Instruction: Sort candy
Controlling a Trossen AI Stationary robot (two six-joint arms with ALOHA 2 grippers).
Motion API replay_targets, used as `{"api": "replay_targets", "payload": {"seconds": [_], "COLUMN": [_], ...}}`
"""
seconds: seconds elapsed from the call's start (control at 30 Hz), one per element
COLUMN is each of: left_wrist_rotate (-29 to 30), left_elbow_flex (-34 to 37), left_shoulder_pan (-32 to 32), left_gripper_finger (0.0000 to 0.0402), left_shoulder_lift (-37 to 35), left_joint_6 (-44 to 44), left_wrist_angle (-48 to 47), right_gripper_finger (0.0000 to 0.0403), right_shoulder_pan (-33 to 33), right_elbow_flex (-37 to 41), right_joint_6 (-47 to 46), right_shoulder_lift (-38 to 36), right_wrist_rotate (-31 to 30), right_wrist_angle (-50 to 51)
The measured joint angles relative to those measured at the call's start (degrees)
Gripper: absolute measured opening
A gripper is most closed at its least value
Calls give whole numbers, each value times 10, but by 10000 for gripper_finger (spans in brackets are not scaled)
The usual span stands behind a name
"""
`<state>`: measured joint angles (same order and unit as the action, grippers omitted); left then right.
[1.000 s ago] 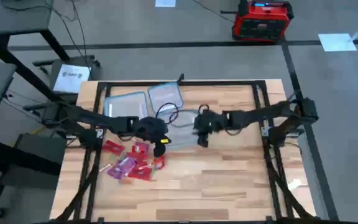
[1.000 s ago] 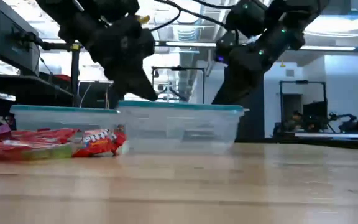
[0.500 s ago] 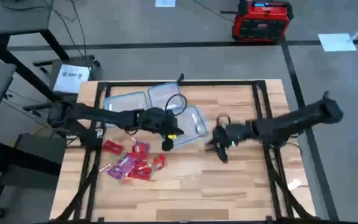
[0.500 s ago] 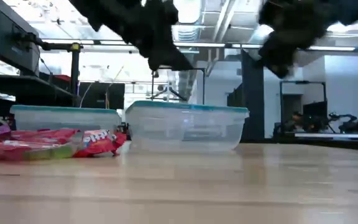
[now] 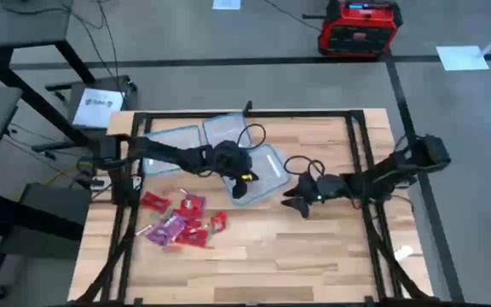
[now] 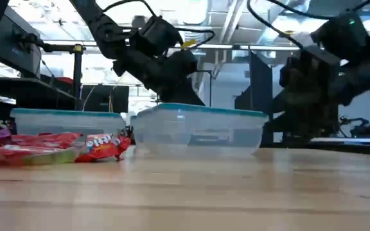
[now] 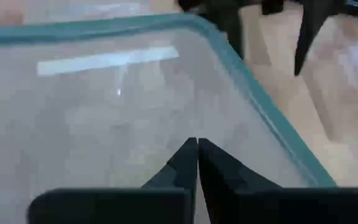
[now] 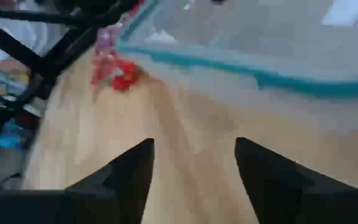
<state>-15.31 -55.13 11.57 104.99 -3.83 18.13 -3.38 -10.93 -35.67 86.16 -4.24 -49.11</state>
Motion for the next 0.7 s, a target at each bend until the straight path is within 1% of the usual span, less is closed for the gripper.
{"api": "replay_targets", "payload": {"seconds": [0.1, 0.23, 0.37, 0.47, 0.53, 0.63, 0.7], "left_wrist_rotate": [-4, -13, -25, -27, -30, -35, -38], "left_elbow_flex": [0, 0, 0, 0, 1, 1, 1], "left_shoulder_pan": [0, 0, -2, -3, -3, -3, -3], "left_gripper_finger": [0, 0, 0, 0, 0, 0, 0], "left_shoulder_lift": [0, 0, 0, 0, 0, 0, 0], "left_joint_6": [10, 17, 26, 32, 32, 30, 29], "left_wrist_angle": [-4, -1, -9, -10, -10, -12, -14], "right_gripper_finger": [226, 226, 226, 226, 226, 221, 217], "right_shoulder_pan": [20, 43, 74, 98, 107, 109, 109], "right_elbow_flex": [-1, -1, 0, 0, -2, -13, -29], "right_joint_6": [16, 30, 58, 60, 62, 66, 69], "right_shoulder_lift": [28, 70, 101, 121, 135, 156, 170], "right_wrist_rotate": [27, 38, 61, 106, 127, 137, 161], "right_wrist_angle": [-37, -60, -132, -199, -229, -254, -262]}}
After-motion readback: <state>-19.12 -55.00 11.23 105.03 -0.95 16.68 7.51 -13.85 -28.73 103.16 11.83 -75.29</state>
